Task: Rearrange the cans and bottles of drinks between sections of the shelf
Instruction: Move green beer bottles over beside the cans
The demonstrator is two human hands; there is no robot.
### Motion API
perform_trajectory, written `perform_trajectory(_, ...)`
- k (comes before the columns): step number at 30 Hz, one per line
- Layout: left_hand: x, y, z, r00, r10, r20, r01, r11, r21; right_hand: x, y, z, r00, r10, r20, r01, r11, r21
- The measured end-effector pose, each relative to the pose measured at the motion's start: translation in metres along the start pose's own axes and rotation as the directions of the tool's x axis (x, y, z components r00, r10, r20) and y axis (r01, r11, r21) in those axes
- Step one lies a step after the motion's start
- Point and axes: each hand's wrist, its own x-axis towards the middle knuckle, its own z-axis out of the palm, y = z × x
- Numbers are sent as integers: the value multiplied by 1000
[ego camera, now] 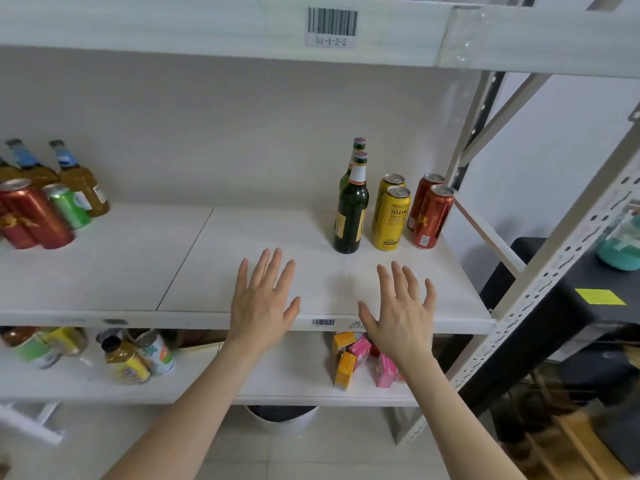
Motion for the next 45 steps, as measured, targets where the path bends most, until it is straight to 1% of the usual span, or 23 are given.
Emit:
perform_trajectory(8, -50, -60, -15, 999, -40, 5, 40, 998, 55, -20, -73, -10, 999, -32, -37, 34, 998, 46)
perform_trajectory(17, -85, -175, -20, 998, -59, 33, 54, 991, 121, -27, -195, -8, 995, -37, -88, 46, 994, 102)
perform_trajectory(21, -98, -226, -23, 997, -65, 37, 58, 987, 150, -27, -250, -3, 997, -42, -70, 50, 992, 112)
perform_trajectory(27, -108, -293, -24, 992, -109, 69, 101, 988, 115, -15, -326, 0, 997, -57, -48, 63, 990, 127)
perform_trajectory(32, -104, -349, -17, 991, -119, 63, 112, 988, 107, 4, -387, -4, 991, -53, -121, 75, 980, 186)
perform_trajectory(35, -105, -391, -15, 993, -118, 28, 115, 988, 106, 14, -429, -7, 985, -61, -163, 95, 973, 212)
perform_trajectory(39, -118, -453, -15, 993, -121, 1, 120, 987, 103, 19, -491, -9, 987, -71, -147, 101, 972, 210)
perform_trajectory(45, -149, -556, -22, 993, -113, 28, 109, 987, 115, 15, -593, -11, 989, -31, -147, 61, 976, 207)
